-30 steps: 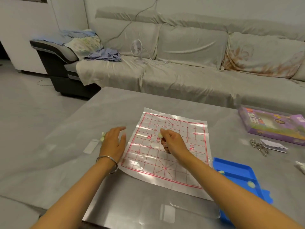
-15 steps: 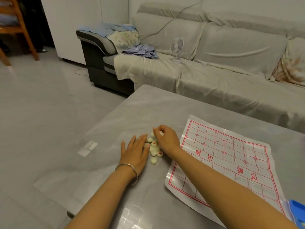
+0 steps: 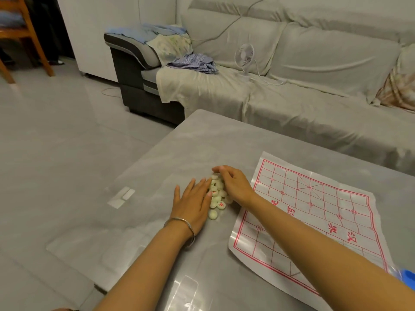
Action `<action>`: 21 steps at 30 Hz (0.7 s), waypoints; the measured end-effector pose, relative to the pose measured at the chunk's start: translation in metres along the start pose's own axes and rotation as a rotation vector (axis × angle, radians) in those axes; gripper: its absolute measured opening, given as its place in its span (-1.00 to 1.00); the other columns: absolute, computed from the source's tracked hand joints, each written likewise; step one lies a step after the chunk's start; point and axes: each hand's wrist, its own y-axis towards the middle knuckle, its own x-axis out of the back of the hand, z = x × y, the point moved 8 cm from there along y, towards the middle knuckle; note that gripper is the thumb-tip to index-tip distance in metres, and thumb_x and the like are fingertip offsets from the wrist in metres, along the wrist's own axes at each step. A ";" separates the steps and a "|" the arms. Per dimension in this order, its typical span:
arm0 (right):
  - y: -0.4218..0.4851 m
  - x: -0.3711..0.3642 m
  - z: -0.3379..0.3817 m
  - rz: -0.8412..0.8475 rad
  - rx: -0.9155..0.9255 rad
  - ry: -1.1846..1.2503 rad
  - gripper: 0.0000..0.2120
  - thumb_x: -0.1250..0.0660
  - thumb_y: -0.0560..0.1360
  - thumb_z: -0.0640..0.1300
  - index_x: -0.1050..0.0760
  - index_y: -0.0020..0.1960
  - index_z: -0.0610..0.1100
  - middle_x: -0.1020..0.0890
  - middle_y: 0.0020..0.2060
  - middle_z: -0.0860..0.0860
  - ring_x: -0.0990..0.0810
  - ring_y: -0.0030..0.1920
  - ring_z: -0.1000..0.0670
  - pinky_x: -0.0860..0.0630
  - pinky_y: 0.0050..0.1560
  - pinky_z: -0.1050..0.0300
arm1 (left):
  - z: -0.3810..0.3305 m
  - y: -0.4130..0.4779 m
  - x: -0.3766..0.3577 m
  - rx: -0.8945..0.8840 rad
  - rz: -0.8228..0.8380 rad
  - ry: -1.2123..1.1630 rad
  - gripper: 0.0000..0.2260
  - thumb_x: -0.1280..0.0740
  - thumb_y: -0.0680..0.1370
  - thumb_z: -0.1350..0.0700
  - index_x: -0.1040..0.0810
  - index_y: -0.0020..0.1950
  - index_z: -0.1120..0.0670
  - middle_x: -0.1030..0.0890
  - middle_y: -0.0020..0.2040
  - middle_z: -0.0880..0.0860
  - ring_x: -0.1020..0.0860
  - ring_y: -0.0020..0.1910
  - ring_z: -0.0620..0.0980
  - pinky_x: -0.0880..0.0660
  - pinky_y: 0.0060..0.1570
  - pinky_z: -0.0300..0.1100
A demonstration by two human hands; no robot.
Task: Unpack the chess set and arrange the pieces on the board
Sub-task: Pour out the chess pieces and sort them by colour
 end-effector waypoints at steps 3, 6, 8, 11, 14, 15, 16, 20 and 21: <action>-0.016 0.026 0.008 0.004 0.000 0.012 -0.65 0.00 0.64 -0.10 -0.51 0.23 -0.13 -0.53 0.22 -0.02 -0.46 0.19 0.05 -0.36 0.21 0.20 | -0.013 -0.004 0.001 -0.017 0.003 0.045 -0.57 0.15 0.64 -0.04 0.03 0.52 -0.06 -0.03 0.53 -0.13 0.11 0.51 -0.12 0.27 0.46 -0.01; -0.041 0.060 0.015 -0.046 0.019 0.020 -0.65 0.01 0.65 -0.05 -0.50 0.23 -0.08 -0.53 0.20 0.04 -0.45 0.21 0.09 -0.34 0.23 0.21 | -0.040 -0.013 0.005 -0.061 -0.022 -0.003 -0.57 0.12 0.64 -0.03 0.01 0.52 -0.06 -0.03 0.53 -0.10 0.09 0.51 -0.11 0.25 0.47 -0.05; -0.064 0.088 0.017 -0.094 0.035 0.009 -0.67 -0.01 0.64 -0.03 -0.50 0.20 -0.05 -0.54 0.13 0.09 -0.48 0.15 0.13 -0.38 0.20 0.24 | -0.065 -0.019 0.004 -0.093 -0.023 -0.023 -0.57 0.11 0.64 -0.04 -0.02 0.51 -0.05 -0.03 0.53 -0.08 0.09 0.51 -0.09 0.23 0.46 -0.08; -0.108 0.134 0.013 -0.147 0.065 -0.075 -0.74 -0.06 0.62 -0.02 -0.51 0.11 0.02 -0.55 0.04 0.14 -0.52 0.06 0.16 -0.43 0.08 0.34 | -0.113 -0.032 -0.009 -0.178 0.019 -0.003 -0.57 0.11 0.63 -0.07 -0.03 0.51 -0.06 -0.05 0.53 -0.09 0.08 0.51 -0.09 0.20 0.47 -0.09; -0.158 0.180 -0.006 -0.167 0.053 -0.187 -0.79 -0.11 0.60 -0.03 -0.51 0.08 0.03 -0.56 0.03 0.14 -0.54 0.07 0.13 -0.47 0.13 0.27 | -0.170 -0.048 -0.033 -0.285 0.077 0.010 -0.56 0.10 0.63 -0.08 -0.03 0.51 -0.07 -0.03 0.53 -0.09 0.08 0.51 -0.09 0.20 0.48 -0.08; -0.176 0.197 -0.016 -0.175 0.031 -0.212 -0.80 -0.13 0.60 -0.04 -0.52 0.08 0.02 -0.57 0.04 0.15 -0.54 0.07 0.14 -0.45 0.14 0.28 | -0.190 -0.054 -0.043 -0.322 0.102 0.019 -0.56 0.09 0.63 -0.09 -0.03 0.51 -0.08 -0.03 0.53 -0.09 0.07 0.51 -0.08 0.20 0.47 -0.08; -0.194 0.214 -0.026 -0.186 0.012 -0.229 -0.81 -0.15 0.60 -0.05 -0.53 0.08 0.02 -0.58 0.04 0.16 -0.54 0.07 0.16 -0.44 0.12 0.33 | -0.211 -0.062 -0.053 -0.363 0.123 0.027 -0.56 0.09 0.62 -0.10 -0.04 0.51 -0.08 -0.04 0.53 -0.09 0.07 0.51 -0.07 0.20 0.47 -0.08; -0.267 0.278 -0.072 -0.268 -0.083 -0.285 -0.83 -0.20 0.58 -0.10 -0.51 -0.01 0.16 -0.59 -0.03 0.26 -0.56 0.03 0.23 -0.43 -0.08 0.47 | -0.282 -0.095 -0.094 -0.506 0.184 -0.042 -0.56 0.02 0.62 -0.10 -0.08 0.50 -0.07 -0.12 0.52 -0.07 -0.03 0.51 -0.05 0.11 0.46 -0.13; -0.284 0.292 -0.085 -0.289 -0.116 -0.287 -0.82 -0.21 0.58 -0.10 -0.51 -0.01 0.16 -0.60 -0.03 0.25 -0.56 0.03 0.22 -0.43 -0.09 0.46 | -0.295 -0.102 -0.104 -0.531 0.202 -0.079 -0.56 -0.01 0.62 -0.09 -0.09 0.50 -0.06 -0.16 0.50 -0.05 -0.08 0.49 -0.04 0.04 0.46 -0.13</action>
